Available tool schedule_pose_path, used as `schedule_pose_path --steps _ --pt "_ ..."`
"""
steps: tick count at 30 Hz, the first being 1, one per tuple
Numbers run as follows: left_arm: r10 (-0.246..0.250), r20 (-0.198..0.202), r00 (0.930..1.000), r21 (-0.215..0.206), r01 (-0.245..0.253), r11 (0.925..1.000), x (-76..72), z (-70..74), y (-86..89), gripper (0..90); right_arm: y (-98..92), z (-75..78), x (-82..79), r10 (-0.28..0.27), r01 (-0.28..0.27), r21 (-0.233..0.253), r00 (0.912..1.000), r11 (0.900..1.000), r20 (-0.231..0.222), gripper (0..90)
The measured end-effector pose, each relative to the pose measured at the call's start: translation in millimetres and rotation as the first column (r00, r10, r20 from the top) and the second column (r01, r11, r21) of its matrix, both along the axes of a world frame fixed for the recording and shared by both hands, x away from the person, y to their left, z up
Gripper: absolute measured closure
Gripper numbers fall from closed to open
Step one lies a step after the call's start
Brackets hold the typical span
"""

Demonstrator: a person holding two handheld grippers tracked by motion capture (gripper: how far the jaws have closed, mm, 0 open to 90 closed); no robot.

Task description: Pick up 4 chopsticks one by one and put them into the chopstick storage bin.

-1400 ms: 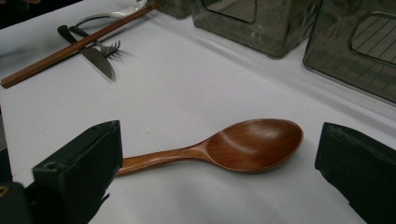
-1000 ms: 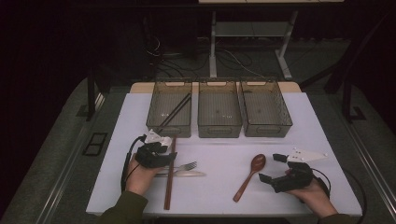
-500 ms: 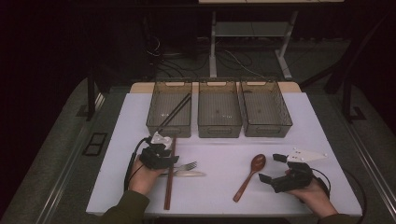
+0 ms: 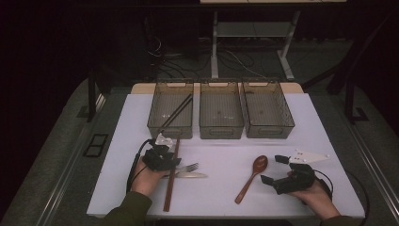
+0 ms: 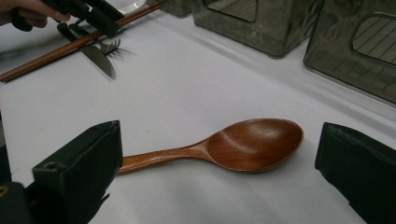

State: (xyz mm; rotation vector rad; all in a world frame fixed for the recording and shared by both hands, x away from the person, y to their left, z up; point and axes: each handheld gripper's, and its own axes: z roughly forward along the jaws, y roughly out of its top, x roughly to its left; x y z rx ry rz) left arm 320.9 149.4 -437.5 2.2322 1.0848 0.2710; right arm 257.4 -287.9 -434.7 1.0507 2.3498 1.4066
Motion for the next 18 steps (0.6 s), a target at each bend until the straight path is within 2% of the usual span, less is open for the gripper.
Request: schedule_pose_path --steps 6,18 --pt "-0.012 0.002 0.9999 0.013 0.012 0.9998 -0.1 0.5 0.2 64.7 -0.1 0.1 0.0 0.002 -0.002 0.000 1.0000 1.000 0.001 1.0" --pt "-0.048 0.000 0.9988 0.006 0.048 0.9988 0.2 1.3 -1.4 72.4 0.2 -0.1 0.0 0.001 -0.001 -0.001 1.0000 1.000 -0.001 1.0"
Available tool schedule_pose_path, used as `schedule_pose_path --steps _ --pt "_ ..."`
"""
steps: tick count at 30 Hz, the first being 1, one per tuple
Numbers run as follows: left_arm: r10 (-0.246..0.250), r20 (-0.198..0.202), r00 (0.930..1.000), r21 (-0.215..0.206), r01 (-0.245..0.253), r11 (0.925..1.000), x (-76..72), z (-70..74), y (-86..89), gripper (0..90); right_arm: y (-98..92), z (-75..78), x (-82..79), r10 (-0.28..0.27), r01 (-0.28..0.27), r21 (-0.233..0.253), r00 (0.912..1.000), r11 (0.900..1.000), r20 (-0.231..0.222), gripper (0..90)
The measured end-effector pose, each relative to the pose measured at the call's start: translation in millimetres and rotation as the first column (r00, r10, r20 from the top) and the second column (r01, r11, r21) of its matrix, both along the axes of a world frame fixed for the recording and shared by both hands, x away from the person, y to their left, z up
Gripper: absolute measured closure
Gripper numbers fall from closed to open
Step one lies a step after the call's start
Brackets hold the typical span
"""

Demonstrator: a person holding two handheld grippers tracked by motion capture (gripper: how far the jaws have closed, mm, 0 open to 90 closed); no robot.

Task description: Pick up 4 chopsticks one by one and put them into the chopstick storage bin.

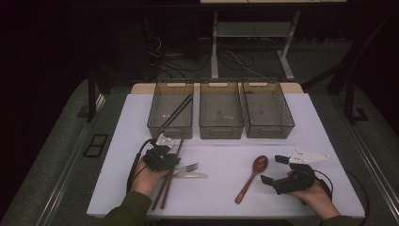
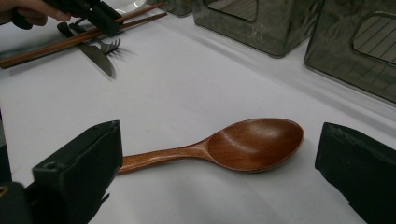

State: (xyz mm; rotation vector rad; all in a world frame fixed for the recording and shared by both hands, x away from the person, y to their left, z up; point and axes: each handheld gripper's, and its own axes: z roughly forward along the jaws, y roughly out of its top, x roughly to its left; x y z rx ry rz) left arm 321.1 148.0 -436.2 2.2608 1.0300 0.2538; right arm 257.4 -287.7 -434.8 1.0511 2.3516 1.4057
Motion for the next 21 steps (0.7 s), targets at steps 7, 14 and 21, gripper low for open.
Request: schedule_pose_path --steps 7,14,21 --pt "-0.031 0.005 0.9995 0.007 0.031 0.9995 -0.3 0.9 -1.4 79.7 0.0 0.1 -0.1 -0.001 0.001 0.001 1.0000 1.000 -0.001 1.0" --pt "-0.049 0.010 0.9987 0.018 0.049 0.9986 -0.7 2.4 -2.9 82.7 -0.1 0.2 -0.1 -0.001 0.001 0.001 1.0000 1.000 -0.002 1.0" --pt "-0.055 0.001 0.9985 0.021 0.055 0.9983 -0.3 1.8 -2.5 82.2 -0.1 0.1 0.0 0.000 0.000 0.001 1.0000 1.000 0.000 1.0"
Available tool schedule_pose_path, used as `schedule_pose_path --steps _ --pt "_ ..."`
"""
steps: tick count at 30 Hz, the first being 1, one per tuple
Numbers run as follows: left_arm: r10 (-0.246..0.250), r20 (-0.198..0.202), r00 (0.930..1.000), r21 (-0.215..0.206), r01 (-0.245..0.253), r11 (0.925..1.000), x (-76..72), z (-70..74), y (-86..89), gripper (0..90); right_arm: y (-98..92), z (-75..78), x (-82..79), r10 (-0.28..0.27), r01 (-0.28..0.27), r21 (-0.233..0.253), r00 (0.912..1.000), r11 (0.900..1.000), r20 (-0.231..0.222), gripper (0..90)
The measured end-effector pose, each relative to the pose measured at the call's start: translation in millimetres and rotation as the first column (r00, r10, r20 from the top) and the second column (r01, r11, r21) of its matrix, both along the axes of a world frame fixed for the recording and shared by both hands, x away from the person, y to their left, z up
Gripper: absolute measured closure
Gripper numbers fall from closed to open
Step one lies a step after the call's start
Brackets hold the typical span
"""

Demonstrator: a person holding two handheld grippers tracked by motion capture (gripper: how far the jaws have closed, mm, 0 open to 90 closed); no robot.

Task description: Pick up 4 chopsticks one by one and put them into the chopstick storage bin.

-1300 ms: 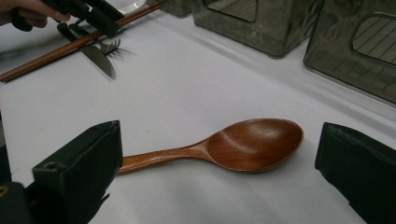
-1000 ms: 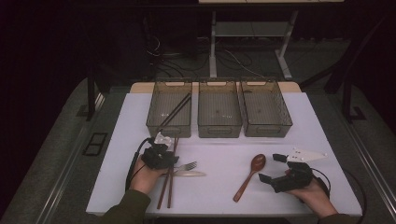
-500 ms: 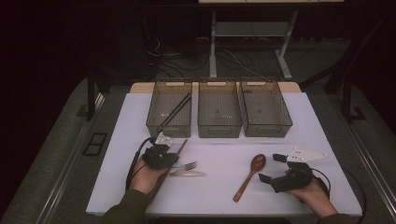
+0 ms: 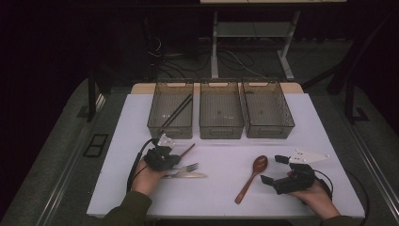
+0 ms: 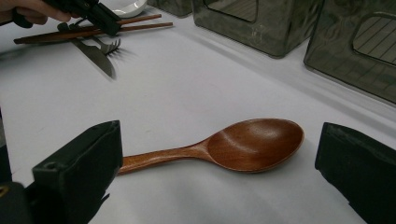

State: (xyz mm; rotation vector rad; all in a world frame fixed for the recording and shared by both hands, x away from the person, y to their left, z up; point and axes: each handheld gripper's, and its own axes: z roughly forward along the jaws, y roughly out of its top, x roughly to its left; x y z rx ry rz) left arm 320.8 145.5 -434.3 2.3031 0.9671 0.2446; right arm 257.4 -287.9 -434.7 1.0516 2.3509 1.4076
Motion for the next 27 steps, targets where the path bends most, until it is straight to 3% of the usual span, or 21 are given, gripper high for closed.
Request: schedule_pose_path --steps 10,14,20,23,27 --pt "0.007 0.020 0.9998 -0.017 -0.007 0.9998 -0.4 0.9 0.7 66.7 0.0 0.2 -0.1 0.000 0.000 0.001 1.0000 1.000 -0.001 1.0" --pt "0.014 0.040 0.9991 -0.057 -0.011 0.9983 -0.8 4.5 4.1 57.8 -0.2 0.2 -0.1 0.001 -0.001 0.001 1.0000 1.000 0.001 1.0" --pt "0.020 0.075 0.9970 -0.116 -0.011 0.9931 -7.1 15.0 17.7 44.9 -0.7 0.3 0.1 0.000 0.000 0.001 1.0000 1.000 0.002 1.0" --pt "0.028 0.082 0.9963 -0.148 -0.015 0.9889 -10.7 17.6 27.7 41.6 -1.0 0.5 0.0 -0.001 0.001 0.003 1.0000 1.000 0.001 1.0" --pt "0.026 0.094 0.9953 -0.152 -0.011 0.9883 -22.1 17.2 40.9 41.8 -1.5 0.6 0.0 -0.003 0.003 0.006 1.0000 1.000 0.001 1.0"
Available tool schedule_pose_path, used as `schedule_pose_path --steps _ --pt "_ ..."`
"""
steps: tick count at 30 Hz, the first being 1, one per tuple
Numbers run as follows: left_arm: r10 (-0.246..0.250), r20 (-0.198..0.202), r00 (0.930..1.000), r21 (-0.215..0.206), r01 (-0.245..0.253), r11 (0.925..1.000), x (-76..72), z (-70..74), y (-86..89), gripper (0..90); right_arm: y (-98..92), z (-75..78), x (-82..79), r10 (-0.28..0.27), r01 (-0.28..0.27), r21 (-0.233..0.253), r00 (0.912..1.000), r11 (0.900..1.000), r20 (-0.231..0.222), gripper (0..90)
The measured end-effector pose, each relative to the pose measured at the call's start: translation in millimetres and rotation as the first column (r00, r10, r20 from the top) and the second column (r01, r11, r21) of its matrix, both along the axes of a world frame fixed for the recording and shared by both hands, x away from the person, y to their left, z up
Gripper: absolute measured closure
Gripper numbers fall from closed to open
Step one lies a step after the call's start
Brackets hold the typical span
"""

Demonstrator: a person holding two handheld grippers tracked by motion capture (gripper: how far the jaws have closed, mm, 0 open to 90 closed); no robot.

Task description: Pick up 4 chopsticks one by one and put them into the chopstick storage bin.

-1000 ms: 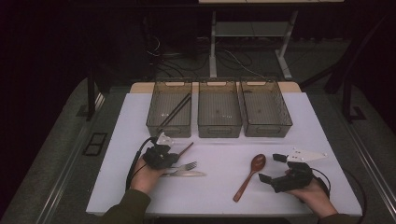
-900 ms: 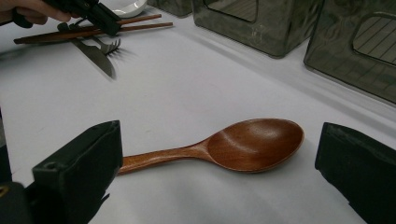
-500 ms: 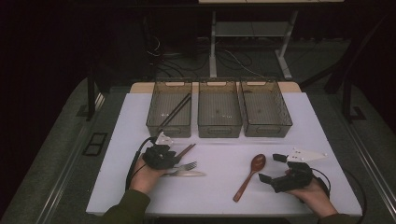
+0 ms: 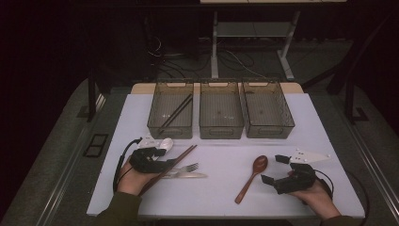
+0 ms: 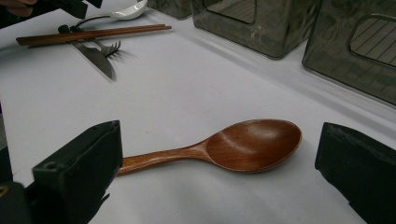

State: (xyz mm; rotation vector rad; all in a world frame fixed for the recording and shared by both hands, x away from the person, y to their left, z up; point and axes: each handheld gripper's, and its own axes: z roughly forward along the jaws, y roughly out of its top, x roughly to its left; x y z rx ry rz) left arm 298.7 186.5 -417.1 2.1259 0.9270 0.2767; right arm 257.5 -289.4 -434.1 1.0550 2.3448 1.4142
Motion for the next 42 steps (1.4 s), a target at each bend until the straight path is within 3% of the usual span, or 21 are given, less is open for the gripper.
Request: schedule_pose_path --steps 6,14,22,42 --pt "0.016 0.021 0.9996 -0.021 -0.016 0.9997 -17.2 1.5 17.6 55.3 0.8 -0.3 0.0 0.004 -0.004 -0.004 1.0000 1.000 0.001 1.0" --pt "-0.004 -0.023 0.9997 -0.003 0.004 1.0000 -19.3 -4.9 19.0 71.6 1.1 -0.2 -0.2 0.003 -0.003 -0.004 1.0000 1.000 -0.002 1.0" --pt "-0.007 -0.060 0.9982 0.027 0.009 0.9996 -17.7 -9.4 18.0 75.1 1.1 -0.2 -0.2 0.004 -0.004 -0.003 1.0000 1.000 -0.001 1.0" --pt "-0.048 -0.070 0.9963 0.096 0.055 0.9939 -13.9 -16.0 9.7 78.9 1.5 -0.4 -0.2 0.005 -0.005 -0.004 1.0000 1.000 -0.001 1.0"
